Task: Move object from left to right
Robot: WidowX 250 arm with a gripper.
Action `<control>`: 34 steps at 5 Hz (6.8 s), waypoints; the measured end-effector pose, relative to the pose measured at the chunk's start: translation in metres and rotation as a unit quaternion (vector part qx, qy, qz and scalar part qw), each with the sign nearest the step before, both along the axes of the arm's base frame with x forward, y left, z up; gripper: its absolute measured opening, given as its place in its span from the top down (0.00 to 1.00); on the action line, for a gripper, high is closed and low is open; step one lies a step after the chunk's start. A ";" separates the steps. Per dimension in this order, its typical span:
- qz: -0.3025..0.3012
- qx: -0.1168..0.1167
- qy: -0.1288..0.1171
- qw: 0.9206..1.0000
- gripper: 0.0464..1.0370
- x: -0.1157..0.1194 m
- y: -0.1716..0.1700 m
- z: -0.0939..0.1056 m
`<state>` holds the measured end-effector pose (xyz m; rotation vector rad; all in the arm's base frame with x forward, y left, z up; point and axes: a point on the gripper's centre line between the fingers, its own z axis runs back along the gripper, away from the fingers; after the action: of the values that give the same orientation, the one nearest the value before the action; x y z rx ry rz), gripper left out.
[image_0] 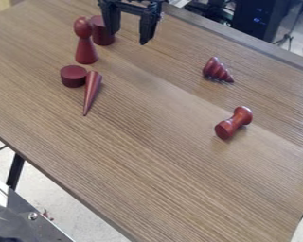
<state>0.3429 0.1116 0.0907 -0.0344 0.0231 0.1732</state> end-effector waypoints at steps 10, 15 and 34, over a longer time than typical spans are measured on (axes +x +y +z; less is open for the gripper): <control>0.104 0.000 -0.001 0.995 0.04 -0.011 0.097 0.001; 0.122 -0.060 0.033 0.990 0.07 -0.015 0.067 -0.014; -0.048 -0.046 -0.028 0.997 0.04 0.034 -0.056 0.039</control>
<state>0.3767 0.0555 0.1294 -0.1296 -0.0229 0.0741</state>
